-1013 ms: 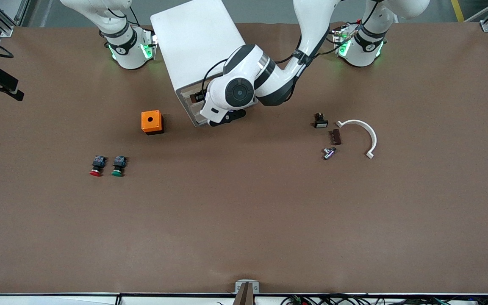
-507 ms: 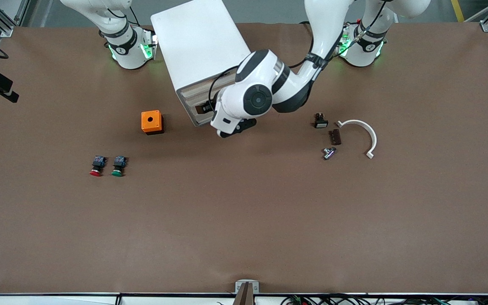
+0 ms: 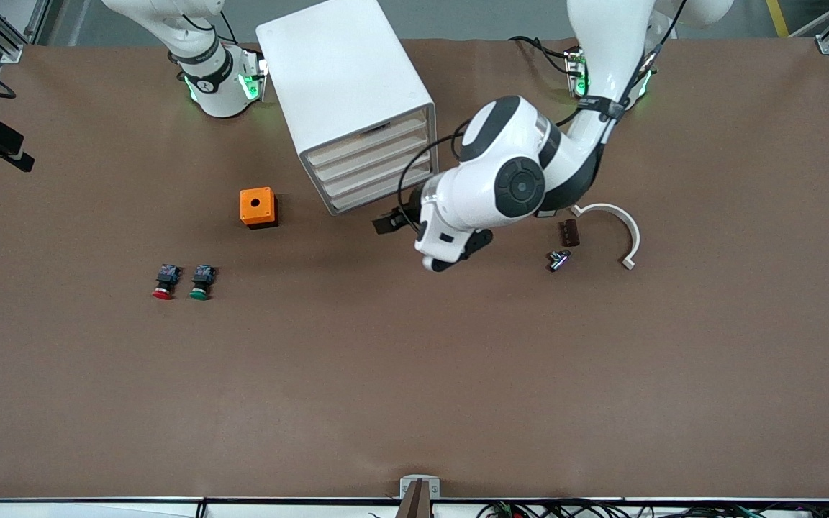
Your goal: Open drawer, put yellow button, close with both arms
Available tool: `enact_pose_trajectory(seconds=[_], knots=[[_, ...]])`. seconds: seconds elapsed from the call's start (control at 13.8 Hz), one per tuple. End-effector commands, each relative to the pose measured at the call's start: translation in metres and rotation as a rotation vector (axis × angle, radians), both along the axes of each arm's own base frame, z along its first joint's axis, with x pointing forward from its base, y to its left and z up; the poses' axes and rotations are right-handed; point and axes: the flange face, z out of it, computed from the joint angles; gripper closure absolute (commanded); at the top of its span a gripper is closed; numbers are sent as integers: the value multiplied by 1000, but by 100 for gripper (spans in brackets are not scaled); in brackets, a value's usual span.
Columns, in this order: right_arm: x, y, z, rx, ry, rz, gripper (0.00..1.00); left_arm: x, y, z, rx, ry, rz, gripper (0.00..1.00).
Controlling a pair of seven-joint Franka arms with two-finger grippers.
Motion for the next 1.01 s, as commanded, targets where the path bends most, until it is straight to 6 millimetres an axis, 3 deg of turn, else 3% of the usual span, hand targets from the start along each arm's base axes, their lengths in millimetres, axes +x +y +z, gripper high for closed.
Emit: enact_pose_trajectory(seconds=[0.0, 0.51, 0.94], knots=[[-7, -7, 5, 14, -4, -11, 0, 16, 33, 11, 68, -52, 17, 0], [-4, -7, 7, 2, -32, -7, 0, 61, 125, 15, 228, -87, 68, 0], [-3, -2, 8, 1, -38, 2, 0, 77, 154, 15, 238, -91, 109, 0]])
